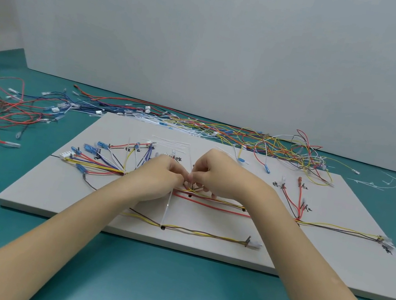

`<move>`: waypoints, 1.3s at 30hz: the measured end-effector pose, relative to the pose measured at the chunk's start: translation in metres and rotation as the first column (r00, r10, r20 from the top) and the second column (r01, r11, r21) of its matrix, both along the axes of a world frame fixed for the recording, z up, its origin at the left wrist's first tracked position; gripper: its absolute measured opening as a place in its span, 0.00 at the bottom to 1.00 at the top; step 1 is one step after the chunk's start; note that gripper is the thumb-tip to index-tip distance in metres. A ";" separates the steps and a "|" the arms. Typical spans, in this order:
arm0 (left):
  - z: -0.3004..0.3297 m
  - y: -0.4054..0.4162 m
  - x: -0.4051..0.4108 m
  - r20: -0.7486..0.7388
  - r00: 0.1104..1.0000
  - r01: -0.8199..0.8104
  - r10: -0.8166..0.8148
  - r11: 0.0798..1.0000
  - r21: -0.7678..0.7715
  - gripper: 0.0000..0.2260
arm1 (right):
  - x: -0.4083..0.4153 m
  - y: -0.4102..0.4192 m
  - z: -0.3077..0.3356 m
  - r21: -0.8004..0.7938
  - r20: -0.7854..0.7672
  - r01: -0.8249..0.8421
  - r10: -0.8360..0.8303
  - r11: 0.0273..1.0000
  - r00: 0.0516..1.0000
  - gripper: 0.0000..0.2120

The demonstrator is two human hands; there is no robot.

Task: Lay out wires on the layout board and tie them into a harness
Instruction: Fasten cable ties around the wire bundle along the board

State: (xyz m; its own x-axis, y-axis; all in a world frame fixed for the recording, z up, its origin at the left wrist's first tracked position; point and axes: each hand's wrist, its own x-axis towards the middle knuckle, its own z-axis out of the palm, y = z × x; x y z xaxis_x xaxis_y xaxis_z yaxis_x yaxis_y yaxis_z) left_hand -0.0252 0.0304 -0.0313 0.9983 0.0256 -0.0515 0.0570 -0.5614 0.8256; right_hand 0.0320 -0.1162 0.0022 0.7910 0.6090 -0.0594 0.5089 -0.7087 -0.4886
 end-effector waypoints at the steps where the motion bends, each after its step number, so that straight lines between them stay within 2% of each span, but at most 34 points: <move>1: 0.001 0.000 0.000 0.014 1.000 0.003 -0.003 1.000 -0.005 0.15 | 0.001 -0.001 0.000 -0.005 0.017 0.003 -0.003 1.000 1.000 0.10; 10: -0.002 -0.004 -0.003 0.140 0.988 -0.061 0.071 0.995 -0.075 0.03 | 0.002 -0.009 -0.009 0.246 -0.093 0.046 -0.024 0.968 0.995 0.10; 16: -0.008 -0.016 -0.006 0.290 0.944 -0.142 0.159 0.987 -0.081 0.06 | 0.001 -0.012 -0.009 0.284 -0.112 0.063 -0.032 0.957 0.993 0.09; 22: -0.011 -0.020 -0.003 0.343 0.918 -0.193 0.197 0.980 -0.047 0.03 | 0.000 -0.023 -0.007 0.264 -0.140 0.078 -0.041 0.961 0.989 0.06; 27: -0.008 -0.019 0.000 0.294 0.932 -0.207 0.214 0.977 -0.052 0.07 | -0.007 -0.031 -0.010 0.172 0.005 0.072 -0.074 0.982 0.997 0.05; 34: -0.005 -0.017 0.000 0.254 0.945 -0.190 0.204 0.979 -0.077 0.08 | -0.021 -0.034 -0.022 0.071 0.095 0.032 -0.039 0.997 0.995 0.11; 39: -0.006 -0.017 0.000 0.252 0.947 -0.180 0.198 0.979 -0.090 0.08 | -0.023 -0.034 -0.027 0.046 0.184 -0.008 -0.001 0.999 0.983 0.10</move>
State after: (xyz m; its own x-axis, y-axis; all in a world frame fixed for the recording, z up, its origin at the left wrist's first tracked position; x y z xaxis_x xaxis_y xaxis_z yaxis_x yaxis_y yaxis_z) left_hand -0.0247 0.0129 -0.0377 0.9547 0.2203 0.1998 -0.0634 -0.5055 0.8605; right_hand 0.0086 -0.1503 -0.0250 0.7836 0.6103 0.1157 0.5957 -0.6855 -0.4187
